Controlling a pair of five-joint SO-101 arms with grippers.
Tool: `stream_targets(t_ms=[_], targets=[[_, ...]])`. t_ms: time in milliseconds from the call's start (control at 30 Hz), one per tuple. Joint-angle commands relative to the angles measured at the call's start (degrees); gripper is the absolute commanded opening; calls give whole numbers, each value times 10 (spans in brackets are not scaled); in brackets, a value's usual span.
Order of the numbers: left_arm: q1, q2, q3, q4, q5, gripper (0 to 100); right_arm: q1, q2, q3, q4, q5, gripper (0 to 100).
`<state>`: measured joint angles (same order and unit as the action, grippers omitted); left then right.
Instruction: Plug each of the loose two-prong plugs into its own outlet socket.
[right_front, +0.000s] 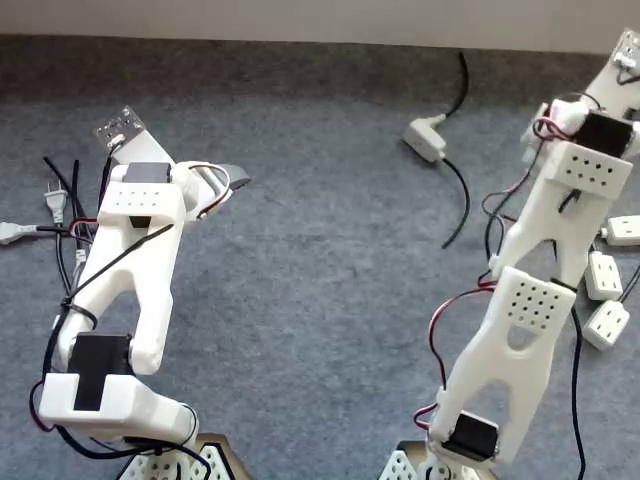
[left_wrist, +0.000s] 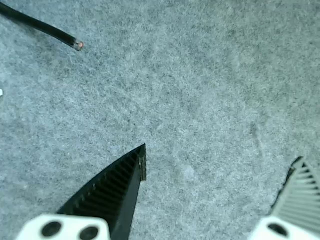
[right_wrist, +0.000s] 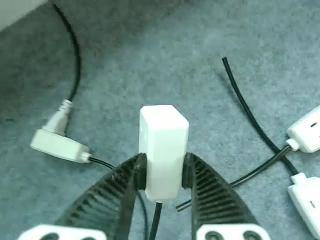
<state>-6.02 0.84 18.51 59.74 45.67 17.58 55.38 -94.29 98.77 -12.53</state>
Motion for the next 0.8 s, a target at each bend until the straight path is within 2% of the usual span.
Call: stream_targets(t_ms=[0, 233, 400, 600, 767], targets=[[7, -23, -7, -9, 2, 415, -67, -95, 6, 25, -47, 101], [7, -23, -7, -9, 2, 415, -183, -274, 260, 24, -52, 101], [7, -23, -3, -19, 2, 415, -247, -436, 428, 22, -135, 101], [0, 7, 27, -113, 2, 415, -339, -581, 539, 21, -142, 101], [0, 14, 29, -120, 2, 415, -389, -662, 634, 0, -142, 101]])
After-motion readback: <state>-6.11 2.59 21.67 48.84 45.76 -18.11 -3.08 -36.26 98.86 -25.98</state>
